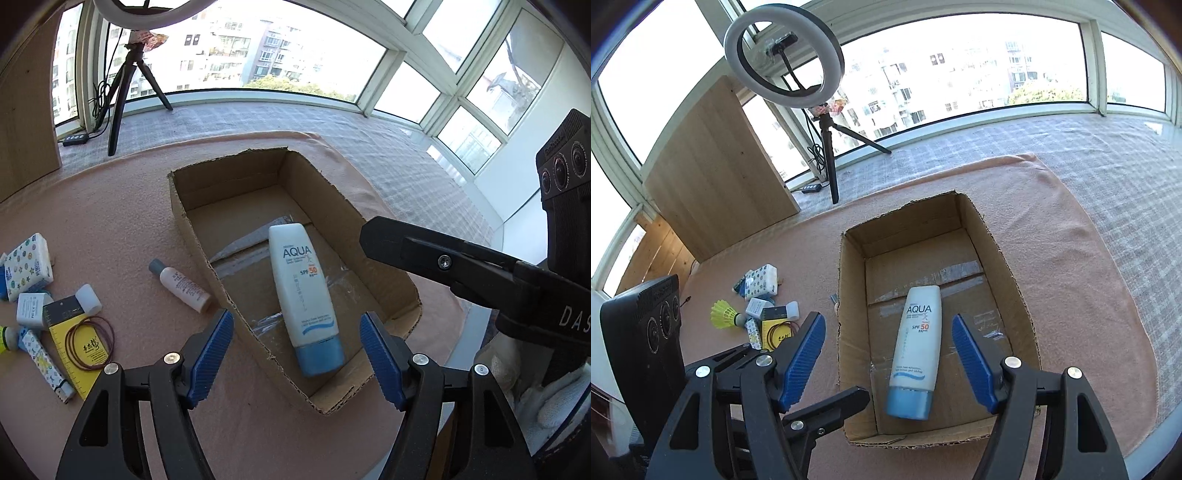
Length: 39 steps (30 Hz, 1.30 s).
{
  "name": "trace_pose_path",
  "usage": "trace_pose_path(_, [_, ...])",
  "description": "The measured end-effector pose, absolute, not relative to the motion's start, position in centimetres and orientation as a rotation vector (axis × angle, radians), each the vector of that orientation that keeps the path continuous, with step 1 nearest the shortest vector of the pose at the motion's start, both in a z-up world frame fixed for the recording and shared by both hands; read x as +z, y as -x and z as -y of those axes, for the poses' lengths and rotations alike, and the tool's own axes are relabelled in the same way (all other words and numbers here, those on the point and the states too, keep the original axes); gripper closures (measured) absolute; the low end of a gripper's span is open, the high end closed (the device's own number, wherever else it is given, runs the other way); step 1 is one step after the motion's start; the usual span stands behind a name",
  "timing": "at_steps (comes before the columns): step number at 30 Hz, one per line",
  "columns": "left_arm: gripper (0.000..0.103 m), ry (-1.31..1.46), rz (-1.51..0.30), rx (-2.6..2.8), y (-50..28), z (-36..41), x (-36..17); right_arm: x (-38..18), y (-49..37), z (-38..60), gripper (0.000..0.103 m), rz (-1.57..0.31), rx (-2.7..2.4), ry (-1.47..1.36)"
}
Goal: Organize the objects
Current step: 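Carry the sunscreen tube into the cardboard box and open the right tool, then grasp the purple rubber bands with the right tool while the left tool grasps the patterned lighter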
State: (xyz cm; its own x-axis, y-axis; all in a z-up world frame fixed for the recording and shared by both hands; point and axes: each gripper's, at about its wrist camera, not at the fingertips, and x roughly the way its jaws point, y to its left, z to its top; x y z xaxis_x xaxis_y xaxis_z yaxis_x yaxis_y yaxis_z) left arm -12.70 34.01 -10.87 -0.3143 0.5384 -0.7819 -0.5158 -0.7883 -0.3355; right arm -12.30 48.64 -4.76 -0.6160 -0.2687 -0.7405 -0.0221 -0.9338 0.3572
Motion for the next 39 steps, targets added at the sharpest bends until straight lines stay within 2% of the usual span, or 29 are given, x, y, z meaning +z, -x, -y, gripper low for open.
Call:
trace_pose_path(11, [0.029, 1.333, 0.092, 2.25, 12.8, -25.5, -11.4, -3.8, 11.5, -45.7, 0.035, 0.485, -2.643, -1.238])
trace_pose_path(21, [0.029, 1.469, 0.207, 2.368, 12.9, -15.6, -14.0, -4.8, 13.4, -38.8, 0.036, 0.443, -2.42, -1.292])
trace_pose_path(29, [0.029, 1.519, 0.234, 2.425, 13.3, -11.0, -15.1, -9.4, 17.4, -33.1, 0.066, 0.323, -2.293, -1.467])
trace_pose_path(34, [0.029, 1.546, 0.233, 2.439, 14.2, -9.7, -15.9, -12.5, 19.6, -30.3, 0.074, 0.21, -2.248, -1.582])
trace_pose_path(39, [0.029, 1.569, 0.226, 2.429, 15.4, -9.6, -16.6, -14.6, 21.0, -28.5, 0.075, 0.081, -2.245, -1.655])
